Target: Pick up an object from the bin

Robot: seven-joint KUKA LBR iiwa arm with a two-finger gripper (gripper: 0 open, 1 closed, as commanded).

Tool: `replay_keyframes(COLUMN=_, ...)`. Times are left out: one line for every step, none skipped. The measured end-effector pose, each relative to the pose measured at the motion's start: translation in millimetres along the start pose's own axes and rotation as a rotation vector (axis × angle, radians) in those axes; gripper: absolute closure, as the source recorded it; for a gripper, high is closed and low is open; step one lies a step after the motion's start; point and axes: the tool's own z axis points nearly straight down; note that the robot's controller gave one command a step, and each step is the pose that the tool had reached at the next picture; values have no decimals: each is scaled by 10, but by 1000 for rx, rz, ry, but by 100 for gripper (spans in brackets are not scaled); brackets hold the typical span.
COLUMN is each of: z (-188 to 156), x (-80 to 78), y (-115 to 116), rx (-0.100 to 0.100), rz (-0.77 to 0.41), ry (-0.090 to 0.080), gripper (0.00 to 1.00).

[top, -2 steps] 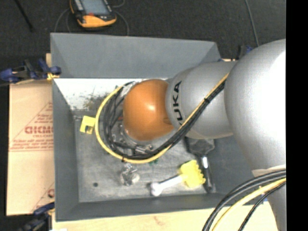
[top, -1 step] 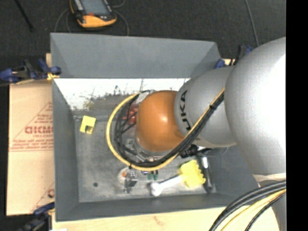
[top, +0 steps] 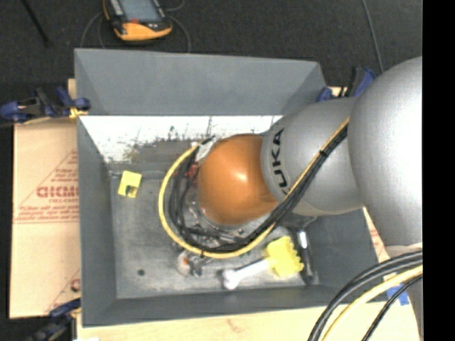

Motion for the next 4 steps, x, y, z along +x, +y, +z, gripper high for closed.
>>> replay_keyframes(z=12, x=-22, y=0, rx=0, rz=-123, ry=-1, gripper=100)
replay_keyframes(z=-12, x=-25, y=4, rx=-2, rz=-234, ry=-1, gripper=100)
replay_keyframes(z=-146, x=-3, y=3, rx=-5, rz=-296, ry=8, gripper=100)
replay_keyframes(z=-287, x=2, y=-1, rx=-6, rz=-293, ry=10, gripper=100)
